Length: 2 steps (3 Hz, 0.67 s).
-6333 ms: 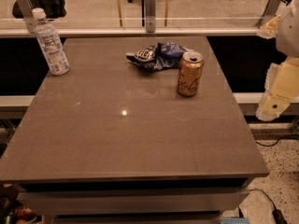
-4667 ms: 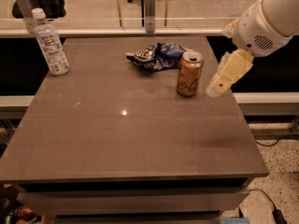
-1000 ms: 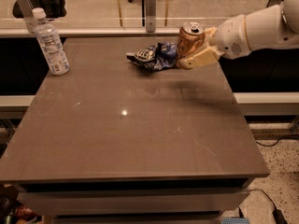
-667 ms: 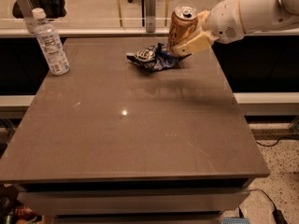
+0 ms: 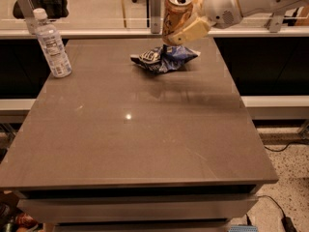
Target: Move orange can near blue plastic bottle
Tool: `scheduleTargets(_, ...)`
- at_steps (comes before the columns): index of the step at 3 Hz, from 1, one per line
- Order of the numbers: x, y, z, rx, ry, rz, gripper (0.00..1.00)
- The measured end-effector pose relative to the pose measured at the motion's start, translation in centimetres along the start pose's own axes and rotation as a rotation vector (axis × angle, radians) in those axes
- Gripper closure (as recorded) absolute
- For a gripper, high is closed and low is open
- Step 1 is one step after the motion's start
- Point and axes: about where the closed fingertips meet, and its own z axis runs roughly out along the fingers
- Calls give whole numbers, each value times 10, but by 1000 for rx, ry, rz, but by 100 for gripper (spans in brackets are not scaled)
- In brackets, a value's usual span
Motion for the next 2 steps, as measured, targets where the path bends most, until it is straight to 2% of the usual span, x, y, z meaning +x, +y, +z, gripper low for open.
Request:
scheduleTargets(1,-5,4,9,-20,6,-13,100)
scheduleTargets(2,-22,13,33,-76,6,-47,100)
